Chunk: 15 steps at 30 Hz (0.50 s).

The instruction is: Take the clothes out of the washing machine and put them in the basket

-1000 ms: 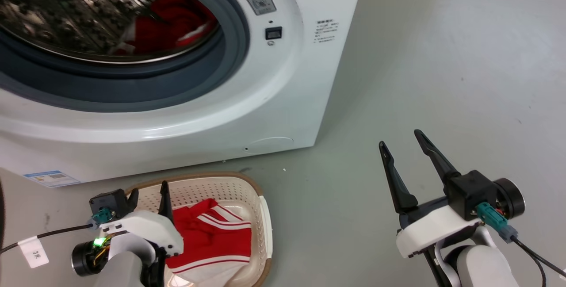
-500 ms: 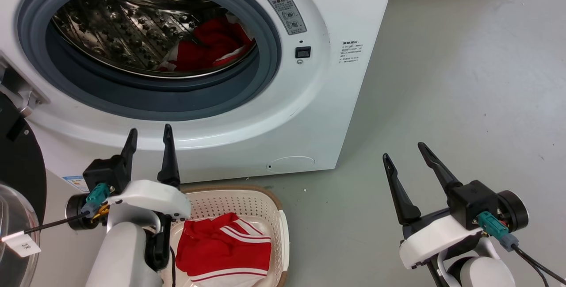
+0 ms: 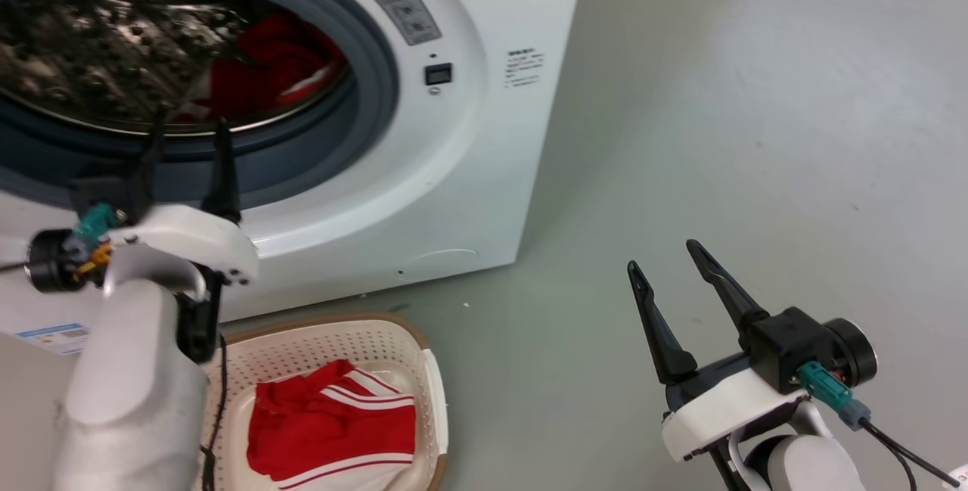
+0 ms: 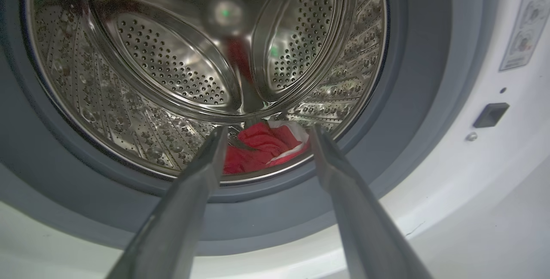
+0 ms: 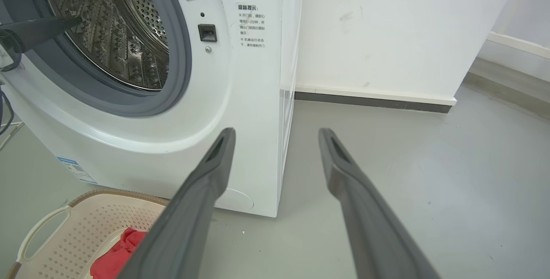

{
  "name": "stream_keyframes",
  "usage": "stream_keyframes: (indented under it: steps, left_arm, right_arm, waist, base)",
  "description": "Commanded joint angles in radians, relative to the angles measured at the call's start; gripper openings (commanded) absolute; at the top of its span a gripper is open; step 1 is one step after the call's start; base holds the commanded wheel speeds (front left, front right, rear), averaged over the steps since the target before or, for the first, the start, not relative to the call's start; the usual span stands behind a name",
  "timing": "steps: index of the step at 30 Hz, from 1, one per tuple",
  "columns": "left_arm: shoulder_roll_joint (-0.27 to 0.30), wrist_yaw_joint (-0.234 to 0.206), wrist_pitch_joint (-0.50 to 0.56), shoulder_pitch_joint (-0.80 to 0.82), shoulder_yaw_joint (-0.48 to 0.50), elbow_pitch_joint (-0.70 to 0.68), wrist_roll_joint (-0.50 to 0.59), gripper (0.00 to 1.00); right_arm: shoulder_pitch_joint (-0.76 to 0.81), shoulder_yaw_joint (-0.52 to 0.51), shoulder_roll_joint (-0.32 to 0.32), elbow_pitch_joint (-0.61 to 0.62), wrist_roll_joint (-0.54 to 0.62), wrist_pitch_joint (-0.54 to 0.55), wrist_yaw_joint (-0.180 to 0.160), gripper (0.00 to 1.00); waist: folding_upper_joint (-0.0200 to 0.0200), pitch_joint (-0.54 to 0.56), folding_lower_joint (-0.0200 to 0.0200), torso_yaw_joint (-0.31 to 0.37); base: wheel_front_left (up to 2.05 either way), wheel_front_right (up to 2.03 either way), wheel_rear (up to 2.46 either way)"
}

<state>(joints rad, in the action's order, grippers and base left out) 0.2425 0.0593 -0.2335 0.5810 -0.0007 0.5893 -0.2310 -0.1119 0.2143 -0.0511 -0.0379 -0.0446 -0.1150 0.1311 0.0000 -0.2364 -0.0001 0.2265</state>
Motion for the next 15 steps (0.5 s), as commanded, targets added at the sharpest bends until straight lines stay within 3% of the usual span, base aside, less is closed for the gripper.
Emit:
stream_keyframes:
  steps: [1, 15]
  left_arm:
    - [0.016, 0.004, 0.011, 0.03, 0.0, 0.017, 0.0, 1.0]
    - [0.207, 0.05, 0.179, 0.312, -0.011, 0.188, -0.004, 1.0]
  right_arm:
    - [-0.02, 0.005, 0.002, -0.003, -0.009, -0.008, -0.001, 1.0]
    - [-0.084, 0.04, 0.002, -0.022, -0.068, -0.081, -0.001, 1.0]
  waist:
    - [0.0, -0.037, 0.0001, 0.041]
    - [0.0, -0.235, 0.0001, 0.164]
  base:
    - [0.0, 0.0, 0.0]
    - [0.0, 0.0, 0.0]
